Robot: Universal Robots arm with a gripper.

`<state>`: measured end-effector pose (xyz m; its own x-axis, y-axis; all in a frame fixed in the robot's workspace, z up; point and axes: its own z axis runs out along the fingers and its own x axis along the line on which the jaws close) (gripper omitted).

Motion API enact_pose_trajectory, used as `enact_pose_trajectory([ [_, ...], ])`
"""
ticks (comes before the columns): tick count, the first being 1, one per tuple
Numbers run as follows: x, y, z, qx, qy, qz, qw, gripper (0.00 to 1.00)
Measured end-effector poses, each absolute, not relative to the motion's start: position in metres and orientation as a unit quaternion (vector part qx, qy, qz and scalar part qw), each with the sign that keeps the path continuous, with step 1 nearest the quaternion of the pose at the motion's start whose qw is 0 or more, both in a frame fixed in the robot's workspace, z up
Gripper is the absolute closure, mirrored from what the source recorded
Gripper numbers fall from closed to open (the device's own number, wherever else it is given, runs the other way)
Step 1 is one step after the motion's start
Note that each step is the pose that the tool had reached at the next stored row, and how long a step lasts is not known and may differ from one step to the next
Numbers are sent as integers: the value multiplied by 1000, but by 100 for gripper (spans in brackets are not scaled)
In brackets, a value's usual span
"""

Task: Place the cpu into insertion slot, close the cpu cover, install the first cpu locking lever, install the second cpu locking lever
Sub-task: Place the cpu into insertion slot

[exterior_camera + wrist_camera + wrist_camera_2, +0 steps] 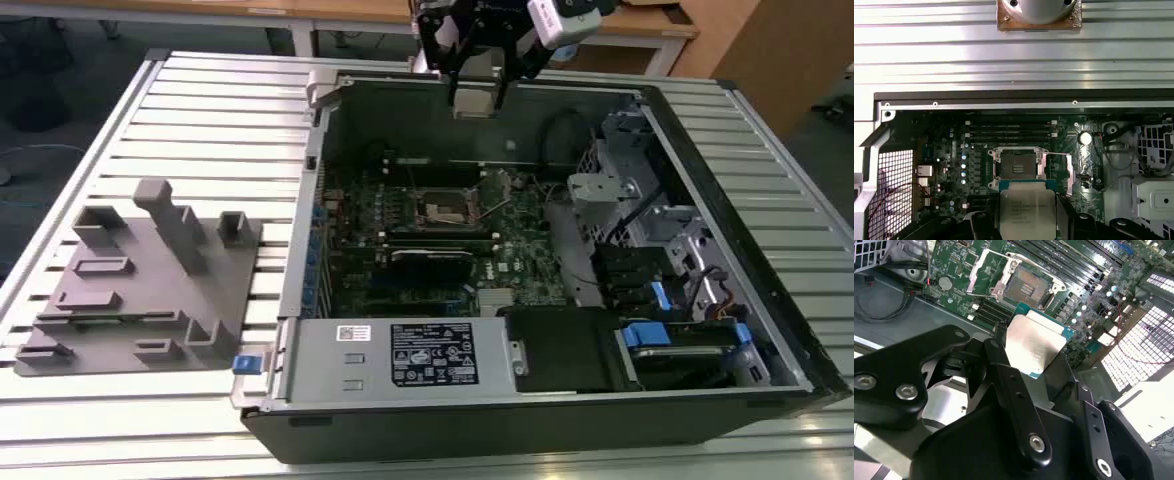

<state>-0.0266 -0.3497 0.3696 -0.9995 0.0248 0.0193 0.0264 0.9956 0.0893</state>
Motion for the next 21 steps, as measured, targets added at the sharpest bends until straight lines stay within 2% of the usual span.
enact_pose_trajectory([
  [21,-27,-350,365,-13,-999,-45,9,46],
])
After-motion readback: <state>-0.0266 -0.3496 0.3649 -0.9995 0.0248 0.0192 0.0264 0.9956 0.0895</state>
